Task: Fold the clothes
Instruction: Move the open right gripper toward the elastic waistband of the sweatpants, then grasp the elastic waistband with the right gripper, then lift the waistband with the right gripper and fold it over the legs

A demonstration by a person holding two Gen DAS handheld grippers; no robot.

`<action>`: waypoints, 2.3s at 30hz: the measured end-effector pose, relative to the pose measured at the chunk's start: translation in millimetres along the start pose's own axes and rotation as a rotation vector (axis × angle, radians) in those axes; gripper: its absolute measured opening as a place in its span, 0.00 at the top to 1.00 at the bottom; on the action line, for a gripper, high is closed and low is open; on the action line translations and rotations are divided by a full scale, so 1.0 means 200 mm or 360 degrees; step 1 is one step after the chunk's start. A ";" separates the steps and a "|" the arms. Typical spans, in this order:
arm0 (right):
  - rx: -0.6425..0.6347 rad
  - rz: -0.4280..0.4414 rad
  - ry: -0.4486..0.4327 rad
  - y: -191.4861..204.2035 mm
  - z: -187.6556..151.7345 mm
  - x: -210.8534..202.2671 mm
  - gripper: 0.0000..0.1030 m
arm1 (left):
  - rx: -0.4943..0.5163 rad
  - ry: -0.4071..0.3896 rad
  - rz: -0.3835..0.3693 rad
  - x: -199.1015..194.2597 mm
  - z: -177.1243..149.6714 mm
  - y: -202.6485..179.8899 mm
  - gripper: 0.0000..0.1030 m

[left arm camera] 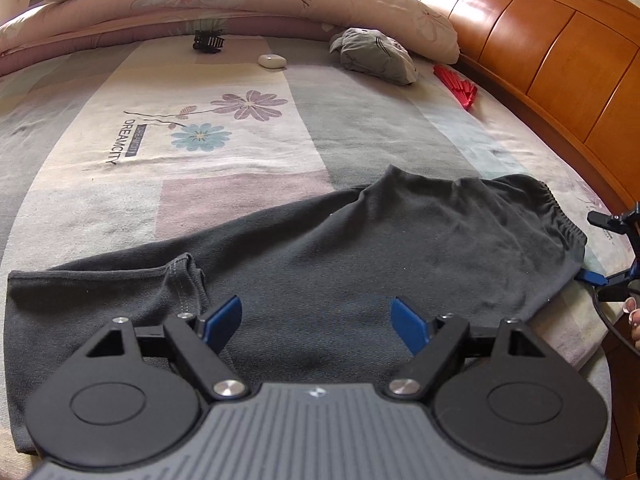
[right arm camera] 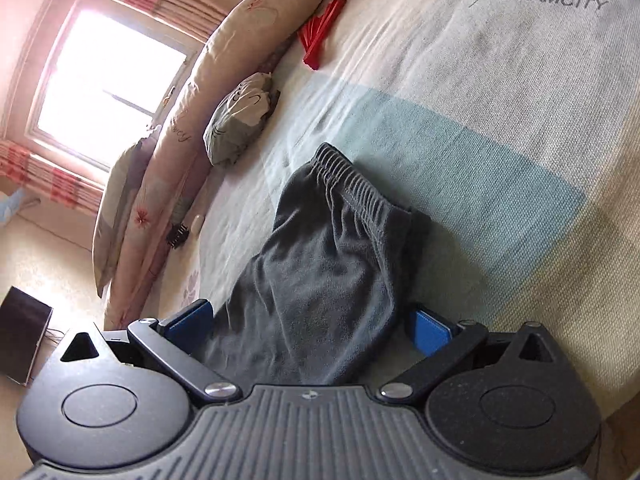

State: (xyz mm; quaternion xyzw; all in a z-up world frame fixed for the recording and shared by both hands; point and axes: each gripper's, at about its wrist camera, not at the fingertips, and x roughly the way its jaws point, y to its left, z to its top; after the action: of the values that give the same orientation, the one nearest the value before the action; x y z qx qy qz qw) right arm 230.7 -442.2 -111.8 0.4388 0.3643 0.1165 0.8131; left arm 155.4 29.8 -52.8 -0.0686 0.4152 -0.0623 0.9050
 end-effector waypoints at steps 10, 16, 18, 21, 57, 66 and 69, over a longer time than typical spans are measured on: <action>-0.0031 -0.0088 -0.0031 0.04 0.09 0.10 0.00 | -0.0032 0.0009 -0.0005 -0.01 -0.02 0.02 0.20; -0.0059 0.0000 0.0066 0.05 0.02 0.10 0.00 | -0.0031 0.0009 -0.0036 -0.01 -0.02 0.01 0.20; -0.0026 0.0007 0.0000 0.03 0.06 0.11 0.00 | -0.0021 0.0003 -0.0042 -0.02 -0.03 0.00 0.20; 0.0030 0.0017 -0.0091 0.01 0.11 0.11 0.00 | -0.0024 -0.0020 -0.0052 -0.04 -0.03 0.00 0.20; -0.0070 0.0142 -0.0190 -0.15 0.06 0.21 0.91 | -0.0083 -0.0013 -0.0140 -0.03 -0.09 -0.01 0.20; -0.0210 -0.0102 -0.0190 -0.01 0.04 0.21 0.90 | 0.0017 -0.0030 -0.0139 -0.12 -0.06 0.00 0.20; -0.0305 -0.0126 -0.0198 0.09 0.02 0.18 0.90 | 0.0034 -0.0028 -0.0177 -0.17 -0.06 0.03 0.20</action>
State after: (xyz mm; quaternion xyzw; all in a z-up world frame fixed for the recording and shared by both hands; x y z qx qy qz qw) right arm 262.2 -416.1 -113.4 0.3506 0.3174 0.0912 0.8764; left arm 124.7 41.0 -37.6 -0.0825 0.4022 -0.1163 0.9044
